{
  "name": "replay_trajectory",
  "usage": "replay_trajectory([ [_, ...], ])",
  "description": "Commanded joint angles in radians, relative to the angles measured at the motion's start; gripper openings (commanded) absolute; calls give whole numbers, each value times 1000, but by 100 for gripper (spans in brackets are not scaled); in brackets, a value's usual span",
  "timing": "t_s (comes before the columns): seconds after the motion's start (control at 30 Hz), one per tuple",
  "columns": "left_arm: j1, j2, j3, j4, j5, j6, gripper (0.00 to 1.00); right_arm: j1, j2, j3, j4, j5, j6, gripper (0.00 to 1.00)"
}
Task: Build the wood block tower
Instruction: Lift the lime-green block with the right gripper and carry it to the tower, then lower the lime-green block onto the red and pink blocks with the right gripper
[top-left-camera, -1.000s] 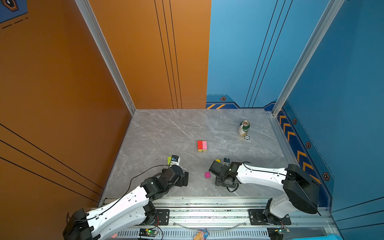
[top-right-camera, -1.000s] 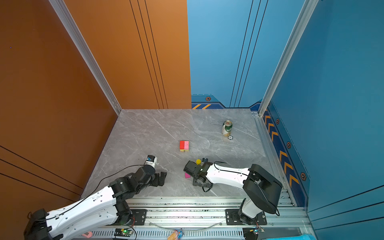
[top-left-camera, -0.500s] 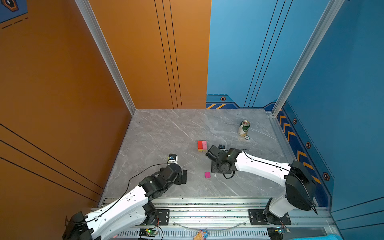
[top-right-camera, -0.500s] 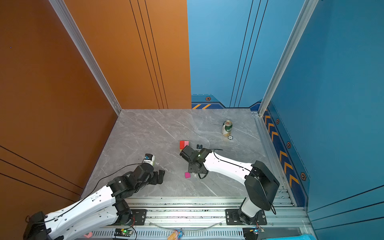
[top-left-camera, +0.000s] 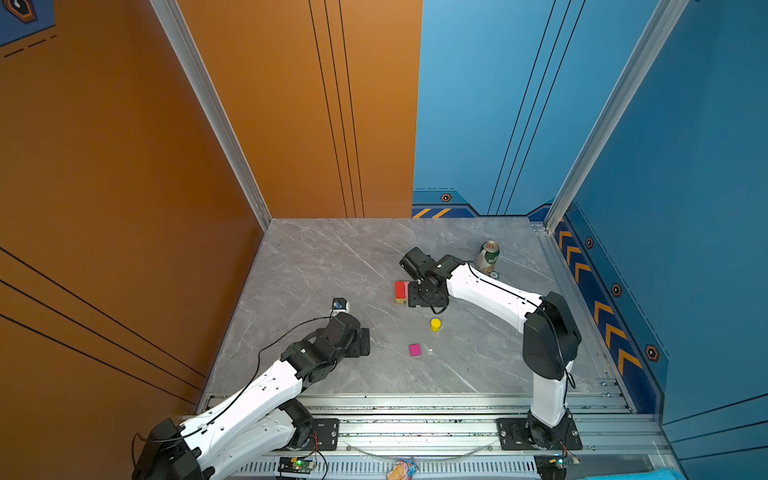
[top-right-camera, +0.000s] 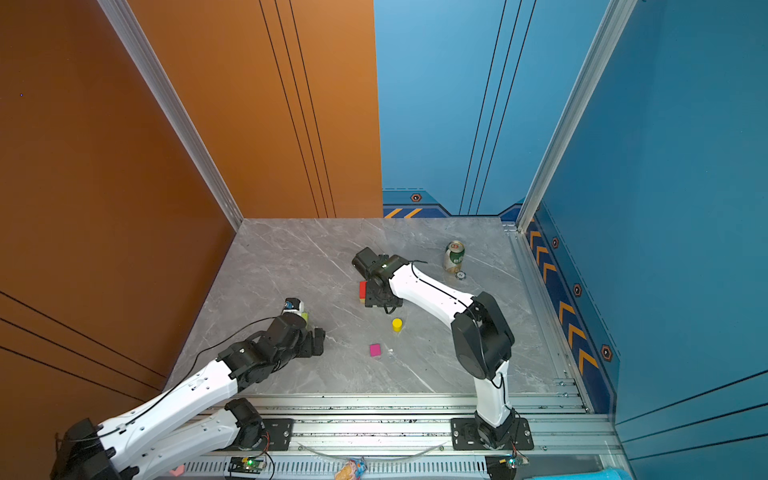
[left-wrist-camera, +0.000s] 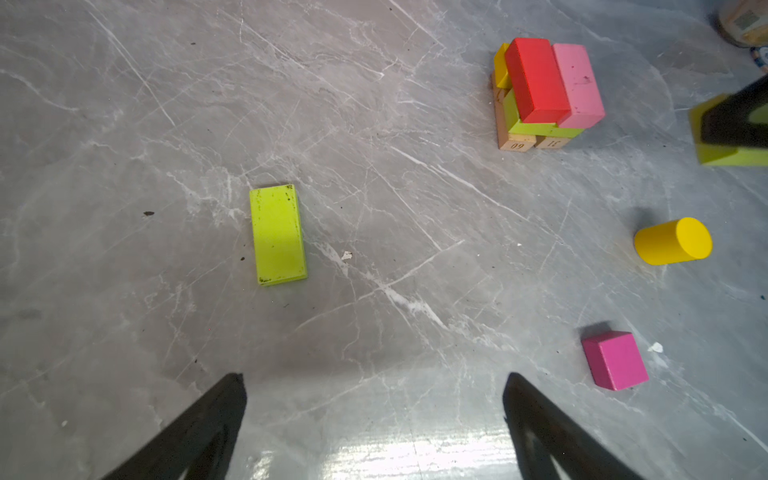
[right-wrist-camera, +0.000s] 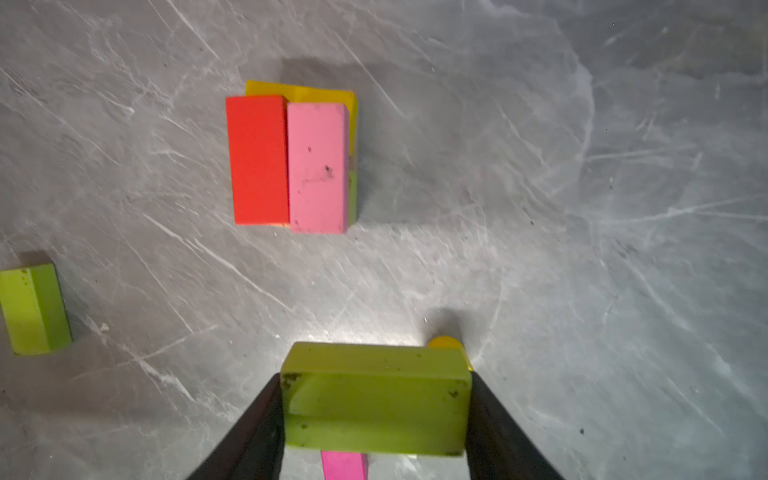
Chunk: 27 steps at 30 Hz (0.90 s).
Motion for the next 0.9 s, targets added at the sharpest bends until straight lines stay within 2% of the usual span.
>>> replay_trajectory([
  [0.0,29,39,36,29,39,26,98,-20,74,114,-76,-38,-68,54],
  [0.2,69,121,53,59,80,36,98,-41,217,317,-133,-54,-104,54],
  [0.4,92,133,49,78,95,37,98,-40,324,459,-178,-70,-110,55],
  [0.5,104,127,48,81,101,38,98,-73,362,508,-192,-75,-111,55],
  [0.87,126,121,32,93,117,34,98,-80,453,639,-239,-90,-109,55],
])
